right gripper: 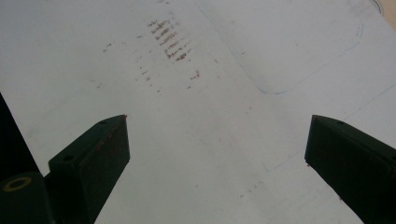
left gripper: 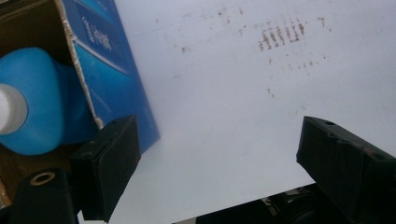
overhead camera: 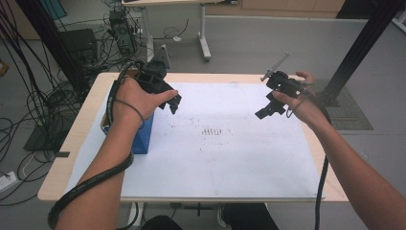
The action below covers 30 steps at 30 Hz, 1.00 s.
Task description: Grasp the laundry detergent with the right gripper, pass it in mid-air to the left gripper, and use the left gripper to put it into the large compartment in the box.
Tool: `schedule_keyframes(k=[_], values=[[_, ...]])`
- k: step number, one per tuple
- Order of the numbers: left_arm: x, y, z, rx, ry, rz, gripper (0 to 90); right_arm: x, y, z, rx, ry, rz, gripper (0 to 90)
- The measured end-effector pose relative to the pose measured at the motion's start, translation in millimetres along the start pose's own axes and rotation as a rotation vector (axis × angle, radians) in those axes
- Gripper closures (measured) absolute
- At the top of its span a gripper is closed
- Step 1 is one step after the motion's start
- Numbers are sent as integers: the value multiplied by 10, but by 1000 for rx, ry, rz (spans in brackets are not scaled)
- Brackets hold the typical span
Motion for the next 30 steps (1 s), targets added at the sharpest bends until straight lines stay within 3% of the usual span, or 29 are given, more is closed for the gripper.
schedule_keyframes(k=[7,16,30], values=[[-2,89,-13,-11,20,14,137,29,120,-52,-13,7,38,64],[-10,124,-31,-40,35,27,136,73,101,-58,-23,0,55,64],[-1,141,-8,-41,35,22,136,69,93,-20,-21,-6,53,64]])
Point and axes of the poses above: each handheld gripper's, and its own axes: z roughly forward along the jaws, x roughly out of its top, y roughly to its right, the point moved 2 cm from there along z, roughly forward along the jaws, and after that the axes turned 9 degrees about -y, right-handed, at the moved point
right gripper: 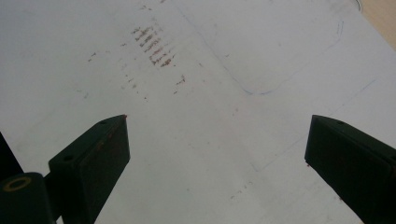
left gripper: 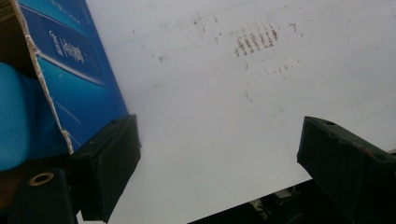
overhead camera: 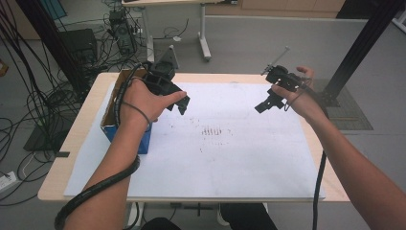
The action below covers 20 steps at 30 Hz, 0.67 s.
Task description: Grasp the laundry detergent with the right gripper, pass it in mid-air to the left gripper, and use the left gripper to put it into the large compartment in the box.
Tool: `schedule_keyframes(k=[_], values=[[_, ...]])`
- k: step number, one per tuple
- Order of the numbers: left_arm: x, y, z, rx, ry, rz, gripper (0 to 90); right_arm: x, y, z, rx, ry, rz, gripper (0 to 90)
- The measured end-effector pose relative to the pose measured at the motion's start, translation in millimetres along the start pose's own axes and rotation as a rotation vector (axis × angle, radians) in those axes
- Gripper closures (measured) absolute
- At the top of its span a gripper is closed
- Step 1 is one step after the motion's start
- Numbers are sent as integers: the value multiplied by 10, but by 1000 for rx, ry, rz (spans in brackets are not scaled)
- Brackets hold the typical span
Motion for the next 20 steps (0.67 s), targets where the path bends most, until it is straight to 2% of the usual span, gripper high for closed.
schedule_keyframes(k=[13,20], values=[[31,32,14,-11,-3,15,136,-35,4,-33,-11,-5,4,64],[48,50,-10,-21,15,21,136,-26,-8,-37,-11,0,0,64]])
Point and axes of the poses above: each handheld gripper's, and its own axes: z roughly forward along the jaws, x roughly out of its top, y roughly to its right, the point moved 2 cm from there along z, roughly forward along the jaws, and after that the axes turned 9 degrees about -y, right-handed, at the moved point
